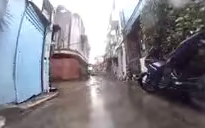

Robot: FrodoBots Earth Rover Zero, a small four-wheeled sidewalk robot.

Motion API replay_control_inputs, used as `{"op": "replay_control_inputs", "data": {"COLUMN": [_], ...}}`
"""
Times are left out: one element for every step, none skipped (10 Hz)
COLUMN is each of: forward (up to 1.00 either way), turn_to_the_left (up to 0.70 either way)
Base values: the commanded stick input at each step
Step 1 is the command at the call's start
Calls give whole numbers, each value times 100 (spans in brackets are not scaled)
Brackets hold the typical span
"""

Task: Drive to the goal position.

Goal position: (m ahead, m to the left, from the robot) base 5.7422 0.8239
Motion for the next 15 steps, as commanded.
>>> {"op": "replay_control_inputs", "data": {"forward": [0, 0, 0, 0, 0, 0, 25, 76, 99, 99, 99, 99, 99, 99, 92], "turn_to_the_left": [0, 0, 0, 0, 0, 0, 0, 0, 0, 0, 0, 0, 0, 0, 0]}}
